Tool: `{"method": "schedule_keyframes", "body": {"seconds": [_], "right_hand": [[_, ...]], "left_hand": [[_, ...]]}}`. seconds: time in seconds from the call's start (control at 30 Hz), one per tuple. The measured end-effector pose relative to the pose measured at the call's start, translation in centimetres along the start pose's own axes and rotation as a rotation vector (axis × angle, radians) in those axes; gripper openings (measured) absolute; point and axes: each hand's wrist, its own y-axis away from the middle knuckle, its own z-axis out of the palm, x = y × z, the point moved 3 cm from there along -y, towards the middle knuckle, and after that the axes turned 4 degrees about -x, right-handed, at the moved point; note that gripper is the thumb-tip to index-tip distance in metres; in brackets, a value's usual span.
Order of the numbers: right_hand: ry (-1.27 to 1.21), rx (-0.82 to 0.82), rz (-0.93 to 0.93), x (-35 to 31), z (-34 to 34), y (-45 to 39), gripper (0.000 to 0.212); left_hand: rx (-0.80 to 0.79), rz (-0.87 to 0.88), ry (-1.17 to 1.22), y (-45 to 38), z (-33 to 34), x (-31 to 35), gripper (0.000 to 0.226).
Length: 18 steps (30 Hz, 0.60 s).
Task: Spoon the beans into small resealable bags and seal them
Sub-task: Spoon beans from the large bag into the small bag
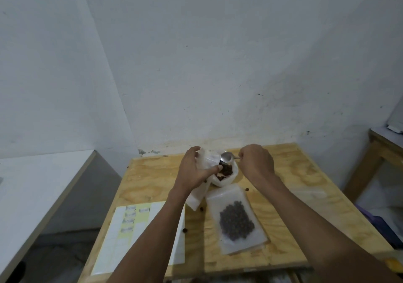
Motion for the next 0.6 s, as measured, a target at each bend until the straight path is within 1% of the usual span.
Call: {"method": "schedule_keyframes", "body": {"seconds": [0.1,0.2,0.3,0.43,0.53,0.6], "right_hand": [[0.096,-0.051,-0.003,-0.3,1.6,0.6,0.02],[0.087,-0.06,-0.013,-0.1,3.4,0.7,0.021],[-0.102,-0.079,0.079,0.6,4.7,0.3,0.024],[-0.349,-0.152,0.201,1.4,5.7,-0.6,0.02],[-0.486,-0.187,0.291,2.0,5.8,-1.5,0.031],[-0.526,-0.193,0.307,2.4,5.8,-1.9,0.039]], "left_hand": [[-0.024,-0.03,0.104,-0.4,0.4,0.5,0.109],[-0.041,-0.062,0.2,-1.1,0.9,0.7,0.101],[-0.017,-0.098,0.274,-1.9,1.5,0.2,0.095],[0.003,-0.126,0.344,-2.5,2.0,0.1,0.089],[-0.006,-0.113,0.346,-2.6,2.0,0.1,0.09],[-0.011,-0.103,0.31,-2.5,1.7,-0.1,0.092]]}}
